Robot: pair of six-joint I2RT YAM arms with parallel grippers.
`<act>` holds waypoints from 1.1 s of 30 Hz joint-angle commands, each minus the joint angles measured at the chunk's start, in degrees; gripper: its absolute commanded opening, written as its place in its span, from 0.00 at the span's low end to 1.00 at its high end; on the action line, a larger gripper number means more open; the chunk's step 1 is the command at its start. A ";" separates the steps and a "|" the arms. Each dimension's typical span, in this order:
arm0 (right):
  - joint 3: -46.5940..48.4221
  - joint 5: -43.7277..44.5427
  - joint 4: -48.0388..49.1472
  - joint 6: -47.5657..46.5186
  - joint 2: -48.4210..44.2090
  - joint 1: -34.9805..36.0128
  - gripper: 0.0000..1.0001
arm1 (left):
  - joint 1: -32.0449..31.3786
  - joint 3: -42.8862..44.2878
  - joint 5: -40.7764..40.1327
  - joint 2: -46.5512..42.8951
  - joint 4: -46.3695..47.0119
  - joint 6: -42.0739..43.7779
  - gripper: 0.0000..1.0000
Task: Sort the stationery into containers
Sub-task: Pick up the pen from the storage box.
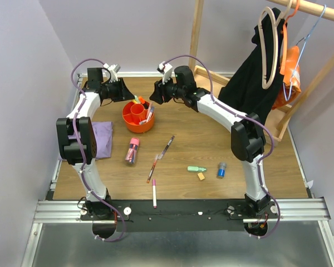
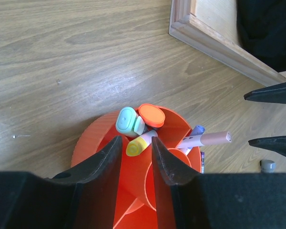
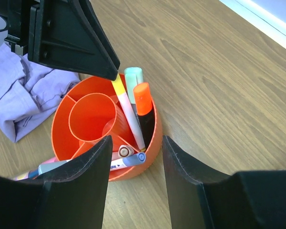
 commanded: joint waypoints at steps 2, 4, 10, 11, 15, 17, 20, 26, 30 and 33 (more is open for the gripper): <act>0.33 1.29 0.06 0.26 -1.34 -0.09 0.54 | -0.19 -0.38 0.61 0.29 -1.53 1.24 0.39; 0.15 1.29 0.15 0.35 -1.25 -0.18 0.54 | -0.19 -0.38 0.43 0.29 -1.97 1.68 0.38; 0.41 1.20 0.24 0.44 -0.90 -0.18 0.54 | -0.19 -0.47 0.08 0.64 -2.15 1.68 0.31; 0.41 1.20 0.24 0.35 -0.90 -0.18 0.54 | -0.19 -0.30 0.08 0.55 -2.23 1.68 0.30; 0.15 1.64 0.24 0.09 -0.99 -0.09 0.54 | -0.19 -0.12 -0.01 0.29 -2.50 1.86 0.22; -0.11 1.64 0.24 0.00 -1.16 -0.09 0.54 | -0.28 -0.21 0.17 -0.32 -2.59 1.77 0.13; -0.03 1.64 0.15 -0.26 -1.34 -0.09 0.54 | 0.16 0.40 0.17 -1.81 -3.11 1.77 0.01; 0.50 1.90 -0.64 -1.41 -2.13 -0.18 0.54 | 1.30 3.56 -1.06 -7.26 -6.62 3.44 0.00; 0.68 1.81 -1.96 -3.15 -2.57 -0.09 0.54 | 1.22 6.29 -0.18 -9.11 -9.78 5.02 0.00; 0.59 1.90 -3.28 -4.04 -3.18 -0.18 0.54 | 1.22 8.31 0.26 -10.52 -13.30 6.51 0.00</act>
